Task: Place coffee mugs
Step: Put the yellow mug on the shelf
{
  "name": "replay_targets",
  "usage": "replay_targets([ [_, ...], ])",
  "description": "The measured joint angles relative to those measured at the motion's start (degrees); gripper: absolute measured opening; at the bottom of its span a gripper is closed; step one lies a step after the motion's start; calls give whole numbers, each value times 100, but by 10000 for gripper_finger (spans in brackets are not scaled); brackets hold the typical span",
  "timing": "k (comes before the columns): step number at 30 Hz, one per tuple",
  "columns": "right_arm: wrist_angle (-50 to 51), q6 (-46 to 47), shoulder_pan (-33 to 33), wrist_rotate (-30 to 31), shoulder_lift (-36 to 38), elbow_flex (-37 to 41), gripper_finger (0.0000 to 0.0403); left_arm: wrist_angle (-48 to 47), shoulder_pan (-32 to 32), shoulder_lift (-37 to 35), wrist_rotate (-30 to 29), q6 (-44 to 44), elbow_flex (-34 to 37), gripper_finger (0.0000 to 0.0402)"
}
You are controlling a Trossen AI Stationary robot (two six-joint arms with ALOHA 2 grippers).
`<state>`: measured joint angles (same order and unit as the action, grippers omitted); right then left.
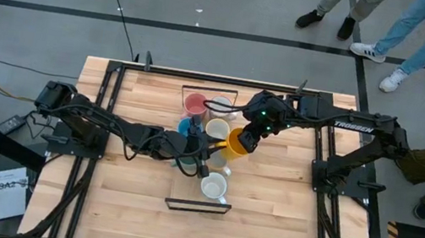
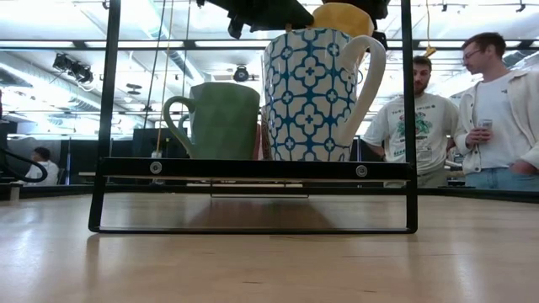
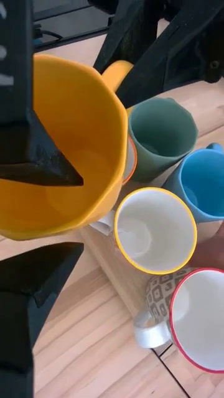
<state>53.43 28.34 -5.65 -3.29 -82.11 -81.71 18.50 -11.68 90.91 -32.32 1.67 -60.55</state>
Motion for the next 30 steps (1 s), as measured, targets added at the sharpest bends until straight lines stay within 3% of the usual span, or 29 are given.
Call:
replay_targets([
  [7, 16, -55, -150, -231, 157, 0, 166, 7, 0, 0, 0, -2, 0, 62],
  [19, 75, -155, -295, -30, 1248, 0, 165, 175, -62, -186, -89, -21, -2, 62],
  [30, 267, -155, -264, 216, 1801, 2, 165, 18, -747, -847, -1012, -52, -9, 62],
])
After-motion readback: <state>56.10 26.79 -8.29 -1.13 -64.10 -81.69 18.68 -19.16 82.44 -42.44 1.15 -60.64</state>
